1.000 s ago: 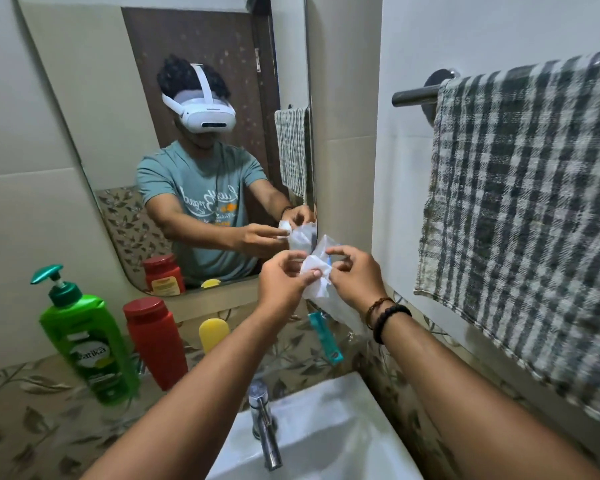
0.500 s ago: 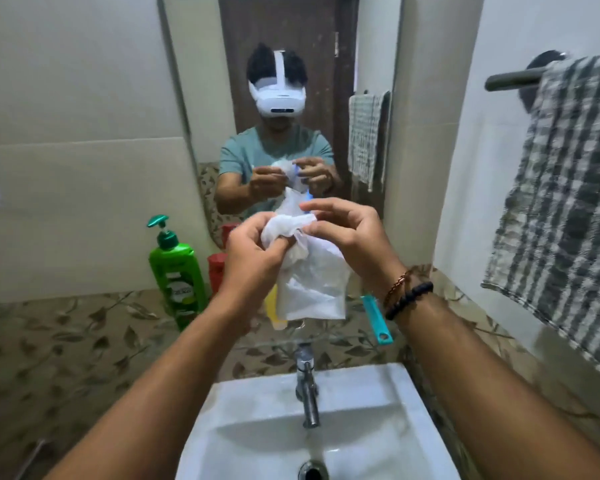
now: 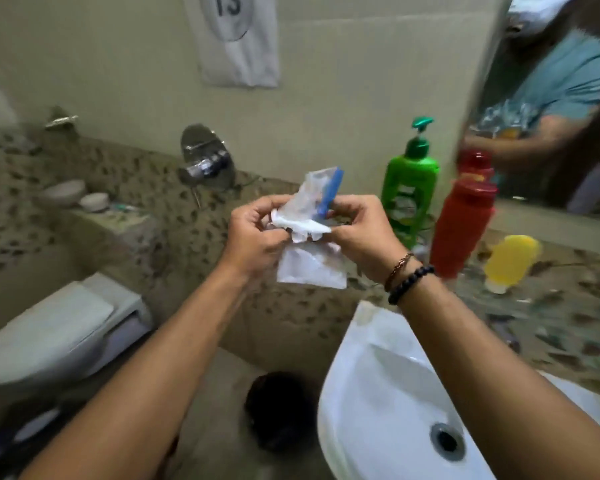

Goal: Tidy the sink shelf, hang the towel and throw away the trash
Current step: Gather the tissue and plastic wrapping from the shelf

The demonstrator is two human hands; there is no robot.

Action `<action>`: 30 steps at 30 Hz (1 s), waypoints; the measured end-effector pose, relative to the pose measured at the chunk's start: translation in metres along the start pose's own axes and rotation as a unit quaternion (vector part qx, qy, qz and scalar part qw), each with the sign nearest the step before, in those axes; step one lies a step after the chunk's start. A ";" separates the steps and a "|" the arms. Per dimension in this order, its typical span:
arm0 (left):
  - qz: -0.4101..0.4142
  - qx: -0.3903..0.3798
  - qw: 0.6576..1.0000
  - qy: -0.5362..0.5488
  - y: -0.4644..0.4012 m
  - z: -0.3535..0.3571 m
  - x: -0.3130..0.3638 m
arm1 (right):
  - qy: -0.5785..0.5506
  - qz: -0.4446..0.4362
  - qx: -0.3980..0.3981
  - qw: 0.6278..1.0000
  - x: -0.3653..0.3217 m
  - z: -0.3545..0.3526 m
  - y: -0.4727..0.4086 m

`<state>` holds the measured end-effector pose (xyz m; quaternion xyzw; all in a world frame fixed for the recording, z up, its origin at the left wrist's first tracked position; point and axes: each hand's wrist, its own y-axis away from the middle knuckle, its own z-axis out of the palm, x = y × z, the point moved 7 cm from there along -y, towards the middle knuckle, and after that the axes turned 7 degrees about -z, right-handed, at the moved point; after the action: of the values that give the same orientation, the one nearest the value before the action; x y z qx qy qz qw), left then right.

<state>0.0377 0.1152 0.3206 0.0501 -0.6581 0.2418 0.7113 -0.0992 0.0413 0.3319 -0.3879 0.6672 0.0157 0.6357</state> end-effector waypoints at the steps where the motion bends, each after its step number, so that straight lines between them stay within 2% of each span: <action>1: -0.037 -0.015 0.999 0.036 0.000 -0.017 -0.013 | -0.005 0.013 0.000 1.000 0.013 0.014 -0.002; 3: -0.130 -0.046 0.985 0.107 0.000 -0.051 -0.045 | 0.006 0.025 -0.011 1.000 0.041 0.045 -0.008; 5: -0.194 -0.046 0.972 0.122 0.002 -0.077 -0.080 | 0.036 0.017 -0.031 0.999 0.070 0.073 -0.014; 10: -0.262 0.041 0.964 0.025 0.000 -0.128 -0.185 | 0.113 0.031 -0.084 0.989 0.161 0.129 -0.014; 13: -0.283 0.092 0.954 -0.040 -0.005 -0.160 -0.254 | 0.141 0.108 -0.148 0.973 0.226 0.155 -0.005; 16: -0.298 0.130 0.936 -0.135 -0.007 -0.181 -0.326 | 0.195 0.183 -0.211 0.940 0.286 0.167 0.005; 20: -0.314 0.087 0.892 -0.314 -0.001 -0.195 -0.442 | 0.265 0.221 -0.161 0.925 0.349 0.157 0.001; 25: -0.395 0.057 0.842 -0.363 0.021 -0.197 -0.576 | 0.307 0.209 -0.188 0.909 0.415 0.167 -0.005; 30: -0.457 -0.026 0.804 -0.379 0.030 -0.204 -0.676 | 0.330 0.213 -0.170 0.904 0.472 0.168 0.004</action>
<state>0.2000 0.0336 -0.3626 0.4142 -0.7823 -0.1673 0.4341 0.0906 -0.1045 -0.1077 -0.3214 0.8927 0.1352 0.2855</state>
